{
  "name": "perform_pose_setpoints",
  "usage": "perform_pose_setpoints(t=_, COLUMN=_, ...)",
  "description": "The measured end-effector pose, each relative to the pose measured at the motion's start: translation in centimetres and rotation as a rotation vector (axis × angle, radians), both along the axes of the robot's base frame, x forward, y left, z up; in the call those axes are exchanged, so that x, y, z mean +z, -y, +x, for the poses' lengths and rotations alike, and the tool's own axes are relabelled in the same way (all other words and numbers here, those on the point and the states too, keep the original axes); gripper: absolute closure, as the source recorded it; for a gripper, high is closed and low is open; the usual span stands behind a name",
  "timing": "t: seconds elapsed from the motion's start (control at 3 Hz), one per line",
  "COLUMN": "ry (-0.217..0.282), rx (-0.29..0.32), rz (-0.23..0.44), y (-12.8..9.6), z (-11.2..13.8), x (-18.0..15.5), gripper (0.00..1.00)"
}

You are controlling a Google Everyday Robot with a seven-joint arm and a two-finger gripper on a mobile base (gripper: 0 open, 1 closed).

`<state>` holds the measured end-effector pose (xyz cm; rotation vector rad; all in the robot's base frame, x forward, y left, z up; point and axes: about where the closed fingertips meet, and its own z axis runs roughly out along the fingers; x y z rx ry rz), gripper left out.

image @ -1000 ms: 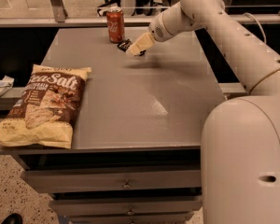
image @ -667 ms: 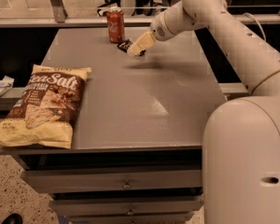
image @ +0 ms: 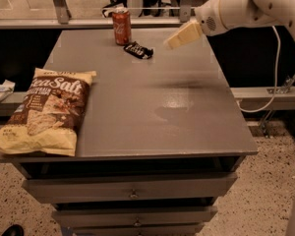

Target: Move rxbar chocolate near coke can

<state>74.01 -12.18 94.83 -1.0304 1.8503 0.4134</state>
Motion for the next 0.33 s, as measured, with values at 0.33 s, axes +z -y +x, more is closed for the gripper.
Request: perform_pose_setpoints(t=0.33, ry=0.003, rx=-0.003, rz=0.003, y=0.37, z=-0.27, x=0.24, gripper=0.0)
